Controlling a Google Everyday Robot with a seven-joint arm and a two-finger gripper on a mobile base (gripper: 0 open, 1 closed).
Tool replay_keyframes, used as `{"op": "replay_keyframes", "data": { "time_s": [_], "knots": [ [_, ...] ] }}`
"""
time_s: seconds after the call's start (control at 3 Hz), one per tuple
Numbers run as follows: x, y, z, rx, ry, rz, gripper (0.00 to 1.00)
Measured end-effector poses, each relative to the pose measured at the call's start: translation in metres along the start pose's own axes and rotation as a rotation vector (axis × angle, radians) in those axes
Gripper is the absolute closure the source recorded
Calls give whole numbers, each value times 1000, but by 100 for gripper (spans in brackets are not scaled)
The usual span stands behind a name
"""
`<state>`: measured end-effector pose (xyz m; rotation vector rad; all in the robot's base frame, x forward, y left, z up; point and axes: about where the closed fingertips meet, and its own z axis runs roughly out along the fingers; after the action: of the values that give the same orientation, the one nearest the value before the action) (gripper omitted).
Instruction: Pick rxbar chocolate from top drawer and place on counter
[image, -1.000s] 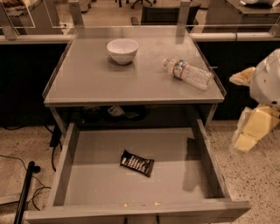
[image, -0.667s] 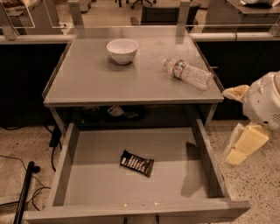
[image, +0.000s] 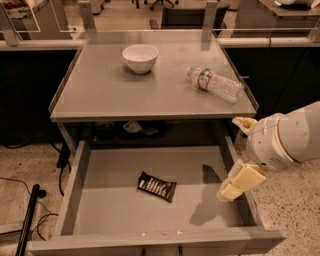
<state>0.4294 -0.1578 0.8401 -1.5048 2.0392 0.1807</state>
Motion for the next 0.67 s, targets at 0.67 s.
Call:
{"op": "replay_keyframes", "data": {
  "time_s": [0.67],
  "knots": [
    [-4,9,23,-30,-24,9,0]
  ]
}}
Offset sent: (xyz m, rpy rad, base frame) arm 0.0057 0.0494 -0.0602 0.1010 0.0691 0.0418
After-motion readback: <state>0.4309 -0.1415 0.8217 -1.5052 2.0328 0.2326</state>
